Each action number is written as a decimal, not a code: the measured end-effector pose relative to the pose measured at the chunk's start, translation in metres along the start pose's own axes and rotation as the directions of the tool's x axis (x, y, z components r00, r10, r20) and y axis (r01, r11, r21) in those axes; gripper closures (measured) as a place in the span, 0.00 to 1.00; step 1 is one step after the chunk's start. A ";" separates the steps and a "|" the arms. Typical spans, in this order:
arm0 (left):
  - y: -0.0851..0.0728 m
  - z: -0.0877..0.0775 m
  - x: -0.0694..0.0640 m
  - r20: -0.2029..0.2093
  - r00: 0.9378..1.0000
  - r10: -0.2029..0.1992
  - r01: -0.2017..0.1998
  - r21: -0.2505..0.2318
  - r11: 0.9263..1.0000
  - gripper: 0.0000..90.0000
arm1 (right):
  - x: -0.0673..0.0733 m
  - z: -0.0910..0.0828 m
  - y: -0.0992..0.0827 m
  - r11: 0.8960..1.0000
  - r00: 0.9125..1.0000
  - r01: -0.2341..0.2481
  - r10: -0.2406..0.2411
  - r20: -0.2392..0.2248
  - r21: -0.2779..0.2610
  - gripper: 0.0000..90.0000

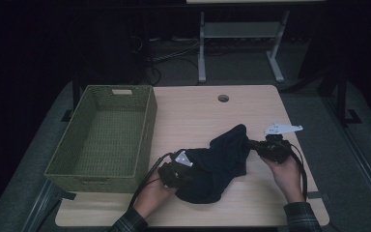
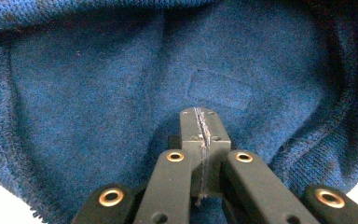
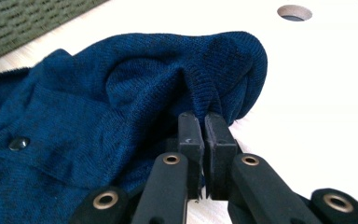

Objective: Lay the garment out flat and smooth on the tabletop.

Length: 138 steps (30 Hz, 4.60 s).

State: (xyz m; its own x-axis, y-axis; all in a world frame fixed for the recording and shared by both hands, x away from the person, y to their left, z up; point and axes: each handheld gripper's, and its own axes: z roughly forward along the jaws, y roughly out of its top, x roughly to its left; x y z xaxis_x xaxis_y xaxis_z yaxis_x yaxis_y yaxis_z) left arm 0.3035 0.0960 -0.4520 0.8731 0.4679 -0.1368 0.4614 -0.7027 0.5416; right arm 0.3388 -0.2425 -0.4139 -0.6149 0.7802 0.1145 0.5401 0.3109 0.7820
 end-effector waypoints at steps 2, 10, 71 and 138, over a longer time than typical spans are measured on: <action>0.000 0.000 0.000 0.002 1.000 0.000 0.000 0.003 1.000 1.00 | 0.001 0.000 0.004 1.000 1.000 0.007 -0.007 -0.001 0.004 0.97; 0.000 0.000 0.001 0.002 1.000 -0.002 0.002 -0.002 1.000 1.00 | 0.004 0.005 0.030 0.999 0.999 0.041 -0.041 -0.002 0.008 0.97; -0.001 0.000 0.002 0.013 1.000 -0.008 0.008 -0.004 1.000 1.00 | -0.012 0.050 0.043 0.999 0.999 -0.020 0.022 -0.038 0.048 0.64; 0.031 -0.020 0.025 -0.213 0.972 -0.102 0.076 -0.128 0.989 0.61 | 0.069 0.015 -0.026 0.994 0.990 0.045 -0.032 -0.138 0.098 0.64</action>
State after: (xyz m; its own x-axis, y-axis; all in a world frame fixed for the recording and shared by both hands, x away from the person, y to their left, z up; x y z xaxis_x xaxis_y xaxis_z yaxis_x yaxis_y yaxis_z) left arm 0.3363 0.0966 -0.4219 0.7678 0.6406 -0.0113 0.5023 -0.5910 0.6312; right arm 0.2909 -0.1888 -0.4357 -0.7049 0.6880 0.1728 0.5655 0.3979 0.7224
